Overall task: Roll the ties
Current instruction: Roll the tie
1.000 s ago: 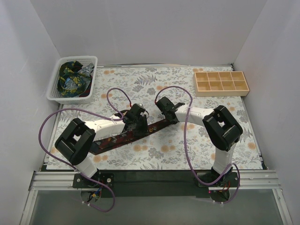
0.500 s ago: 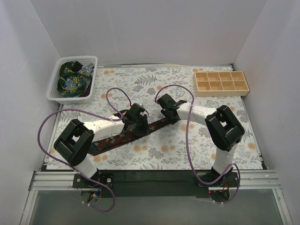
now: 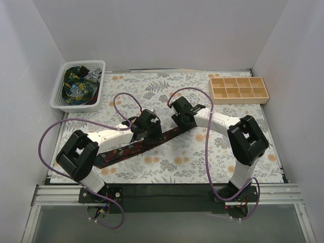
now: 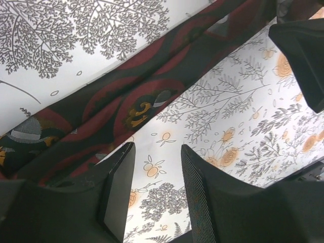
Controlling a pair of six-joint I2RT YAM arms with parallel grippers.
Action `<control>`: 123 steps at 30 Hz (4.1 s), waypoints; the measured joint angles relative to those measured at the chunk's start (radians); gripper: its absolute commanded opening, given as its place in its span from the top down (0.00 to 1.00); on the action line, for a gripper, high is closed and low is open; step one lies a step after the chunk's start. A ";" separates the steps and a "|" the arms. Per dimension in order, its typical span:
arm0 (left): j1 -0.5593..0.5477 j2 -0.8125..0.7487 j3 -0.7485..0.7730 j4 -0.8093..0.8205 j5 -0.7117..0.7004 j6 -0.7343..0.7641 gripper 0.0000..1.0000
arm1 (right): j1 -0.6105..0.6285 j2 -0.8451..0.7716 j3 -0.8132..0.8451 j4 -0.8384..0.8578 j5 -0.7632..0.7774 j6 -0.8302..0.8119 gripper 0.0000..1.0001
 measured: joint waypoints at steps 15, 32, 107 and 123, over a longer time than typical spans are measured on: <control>-0.019 0.004 0.147 0.005 -0.005 0.099 0.16 | -0.225 -0.220 0.006 -0.011 -0.252 0.054 0.09; -0.208 0.449 0.506 0.179 -0.123 0.677 0.04 | -0.671 -0.403 -0.326 0.144 -0.579 0.308 0.02; -0.211 0.342 0.322 0.351 0.025 0.902 0.13 | -0.733 -0.487 -0.560 0.389 -0.837 0.342 0.13; -0.204 0.455 0.371 0.349 0.024 0.943 0.21 | -0.712 -0.334 -0.534 0.457 -0.932 0.340 0.17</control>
